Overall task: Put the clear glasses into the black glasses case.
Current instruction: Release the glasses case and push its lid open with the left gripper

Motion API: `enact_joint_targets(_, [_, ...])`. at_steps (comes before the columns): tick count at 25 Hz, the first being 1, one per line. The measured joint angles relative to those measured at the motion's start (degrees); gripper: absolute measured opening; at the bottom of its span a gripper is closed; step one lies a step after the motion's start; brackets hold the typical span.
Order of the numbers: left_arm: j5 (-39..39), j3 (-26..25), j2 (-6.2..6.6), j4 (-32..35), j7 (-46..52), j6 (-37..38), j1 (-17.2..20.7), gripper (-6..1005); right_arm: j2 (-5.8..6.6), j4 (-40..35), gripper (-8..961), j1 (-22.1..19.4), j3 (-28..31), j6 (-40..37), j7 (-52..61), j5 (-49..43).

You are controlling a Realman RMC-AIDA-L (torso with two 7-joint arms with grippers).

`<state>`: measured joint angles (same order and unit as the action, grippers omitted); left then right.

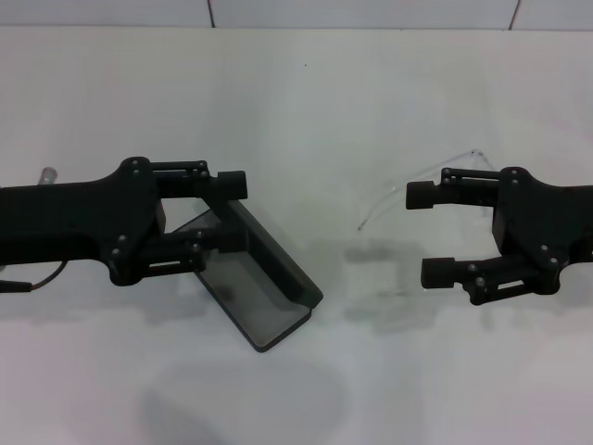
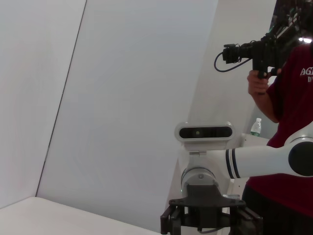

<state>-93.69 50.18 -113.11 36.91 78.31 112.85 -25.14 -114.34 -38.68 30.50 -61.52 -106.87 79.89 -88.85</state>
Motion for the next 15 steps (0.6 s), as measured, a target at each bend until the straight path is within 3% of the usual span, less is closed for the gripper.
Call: enact_joint_targets(15, [0.37,-0.38,0.0,1.24,0.07,-0.01,-0.26,569,0.3,0.0,872,0.0,0.31,0.6,0.02,0.0])
